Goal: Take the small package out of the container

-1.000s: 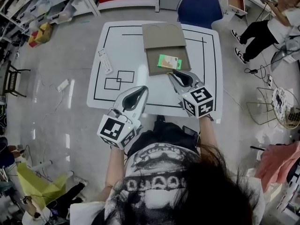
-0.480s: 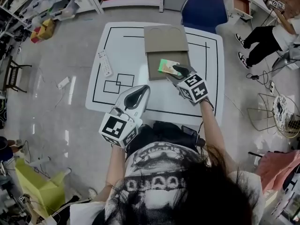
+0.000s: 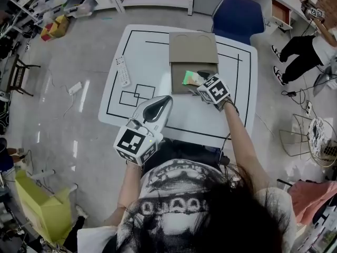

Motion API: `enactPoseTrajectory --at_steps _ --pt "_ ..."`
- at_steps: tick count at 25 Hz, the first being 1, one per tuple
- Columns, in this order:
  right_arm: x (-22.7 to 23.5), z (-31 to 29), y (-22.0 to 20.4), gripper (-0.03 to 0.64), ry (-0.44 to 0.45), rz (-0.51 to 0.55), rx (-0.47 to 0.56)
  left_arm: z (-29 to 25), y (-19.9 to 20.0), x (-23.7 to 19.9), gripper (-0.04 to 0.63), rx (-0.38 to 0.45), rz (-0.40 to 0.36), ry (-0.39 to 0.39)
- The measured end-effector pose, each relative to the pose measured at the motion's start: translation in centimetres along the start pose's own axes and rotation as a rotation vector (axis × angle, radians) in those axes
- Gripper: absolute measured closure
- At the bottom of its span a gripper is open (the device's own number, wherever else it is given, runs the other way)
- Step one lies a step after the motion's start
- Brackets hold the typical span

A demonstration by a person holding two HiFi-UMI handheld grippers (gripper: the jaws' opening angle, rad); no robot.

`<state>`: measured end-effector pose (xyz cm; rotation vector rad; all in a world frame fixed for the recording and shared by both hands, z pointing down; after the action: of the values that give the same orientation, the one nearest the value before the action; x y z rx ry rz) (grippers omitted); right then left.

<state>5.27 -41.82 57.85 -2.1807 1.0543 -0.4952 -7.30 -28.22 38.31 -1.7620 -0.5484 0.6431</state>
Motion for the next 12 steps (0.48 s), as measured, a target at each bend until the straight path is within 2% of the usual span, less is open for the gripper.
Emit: enactPoseTrajectory --at_steps 8,12 --pt "1.4 -3.3 -0.9 0.23 0.075 0.066 -0.123 -1.1 -0.1 0.0 0.595 -0.019 0.009 0.001" --pt "1.8 -4.6 -1.4 0.225 0.091 0.12 -0.192 -1.3 -0.2 -0.2 0.595 -0.028 0.014 0.008"
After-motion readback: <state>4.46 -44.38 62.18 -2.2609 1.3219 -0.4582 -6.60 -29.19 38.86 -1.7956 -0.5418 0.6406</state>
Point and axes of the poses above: the fingertips, and each gripper's own axes: z backward along the fingers, x to its right, y out of its top, the point moved 4 cm from there along z, backward along the fingers, and after that the axes turned 1 degree about -x, right-handed, at the moved point
